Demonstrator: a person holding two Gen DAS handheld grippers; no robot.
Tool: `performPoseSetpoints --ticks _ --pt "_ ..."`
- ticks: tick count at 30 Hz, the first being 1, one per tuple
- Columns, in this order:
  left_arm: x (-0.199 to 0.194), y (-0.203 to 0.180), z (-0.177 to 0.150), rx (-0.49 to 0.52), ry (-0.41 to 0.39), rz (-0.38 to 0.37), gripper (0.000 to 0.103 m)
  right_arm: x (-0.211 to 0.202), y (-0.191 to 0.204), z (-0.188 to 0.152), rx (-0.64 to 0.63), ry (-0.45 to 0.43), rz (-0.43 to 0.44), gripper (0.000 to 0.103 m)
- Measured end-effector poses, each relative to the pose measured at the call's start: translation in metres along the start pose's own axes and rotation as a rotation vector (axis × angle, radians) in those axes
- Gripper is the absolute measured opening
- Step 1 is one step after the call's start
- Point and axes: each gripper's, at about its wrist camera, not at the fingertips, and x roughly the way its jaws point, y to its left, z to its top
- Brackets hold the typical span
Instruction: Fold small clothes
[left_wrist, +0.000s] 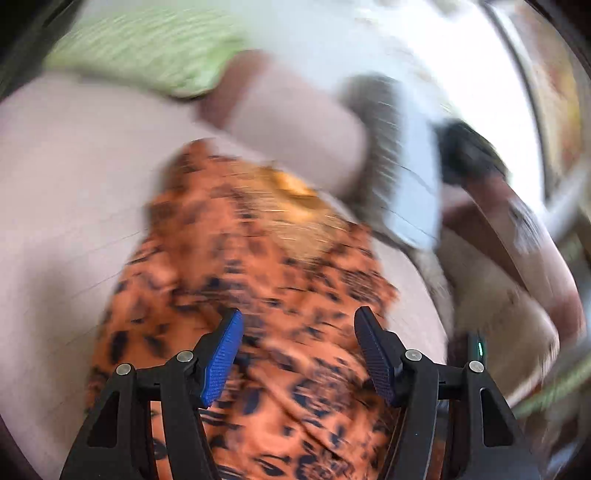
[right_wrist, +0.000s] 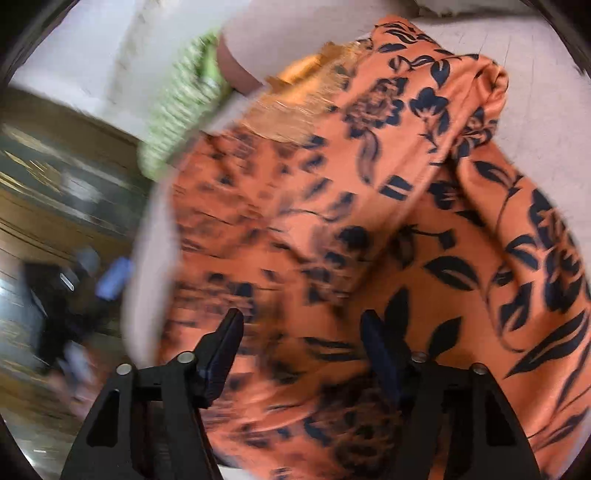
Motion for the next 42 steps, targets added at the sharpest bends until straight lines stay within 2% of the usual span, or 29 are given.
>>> performPoseSetpoints --ticks 1,2,3,5,8,10,13,15,18,20,23,24,26,28,31,33,34,35,37,42 --pt "0.002 0.005 -0.002 -0.043 0.003 0.023 0.062 0.006 0.001 0.000 -0.004 0.021 -0.049 0.026" --pt "0.004 0.012 0.000 -0.079 0.009 0.046 0.061 0.008 0.004 -0.002 0.001 0.044 -0.043 0.015" --pt "0.004 0.019 -0.001 -0.118 0.017 0.063 0.061 0.005 0.008 -0.004 -0.005 0.053 -0.010 0.008" --pt "0.017 0.025 0.001 -0.183 0.042 0.085 0.061 -0.017 0.018 -0.006 -0.022 0.015 0.016 0.007" --pt "0.025 0.036 0.016 -0.284 0.092 0.121 0.061 -0.069 0.023 -0.009 -0.021 -0.095 0.134 0.006" --pt "0.028 0.042 0.030 -0.348 0.116 0.108 0.060 -0.088 0.012 -0.008 -0.014 -0.155 0.101 0.007" --pt "0.047 0.047 0.048 -0.398 0.137 0.108 0.059 -0.068 -0.024 -0.006 0.031 -0.090 0.021 0.007" --pt "0.060 0.050 0.056 -0.416 0.127 0.106 0.057 -0.056 -0.031 -0.011 0.010 -0.075 -0.059 0.007" --pt "0.069 0.055 0.070 -0.450 0.102 0.095 0.056 -0.069 -0.029 -0.020 -0.006 -0.119 -0.006 0.006" --pt "0.075 0.056 0.078 -0.457 0.087 0.086 0.056 -0.073 -0.035 -0.025 -0.012 -0.133 -0.042 0.006" --pt "0.098 0.056 0.089 -0.450 0.093 0.083 0.055 -0.049 -0.050 -0.030 -0.007 -0.053 -0.111 0.007" --pt "0.103 0.056 0.091 -0.448 0.097 0.084 0.052 -0.049 -0.052 -0.032 -0.005 -0.052 -0.086 0.008" --pt "0.122 0.059 0.094 -0.442 0.112 0.085 0.041 -0.063 -0.043 -0.030 -0.053 -0.099 -0.077 0.014" --pt "0.134 0.068 0.090 -0.454 0.110 0.105 0.037 -0.086 -0.029 -0.025 -0.092 -0.172 -0.061 0.031" --pt "0.151 0.087 0.081 -0.521 0.106 0.082 0.037 -0.099 -0.005 0.002 -0.133 -0.184 0.070 0.041" --pt "0.151 0.091 0.080 -0.557 0.103 0.059 0.037 -0.089 0.017 0.038 -0.178 -0.144 0.092 0.045" --pt "0.149 0.091 0.081 -0.560 0.094 0.048 0.033 -0.079 0.027 0.054 -0.189 -0.120 0.115 0.049" --pt "0.149 0.092 0.082 -0.563 0.082 0.044 0.021 -0.064 0.036 0.073 -0.199 -0.091 0.147 0.050" --pt "0.144 0.093 0.079 -0.580 0.058 0.058 0.012 -0.028 0.055 0.114 -0.217 -0.029 0.160 0.052" --pt "0.134 0.100 0.072 -0.646 0.058 0.049 0.012 0.075 0.102 0.211 -0.212 0.115 0.191 0.052"
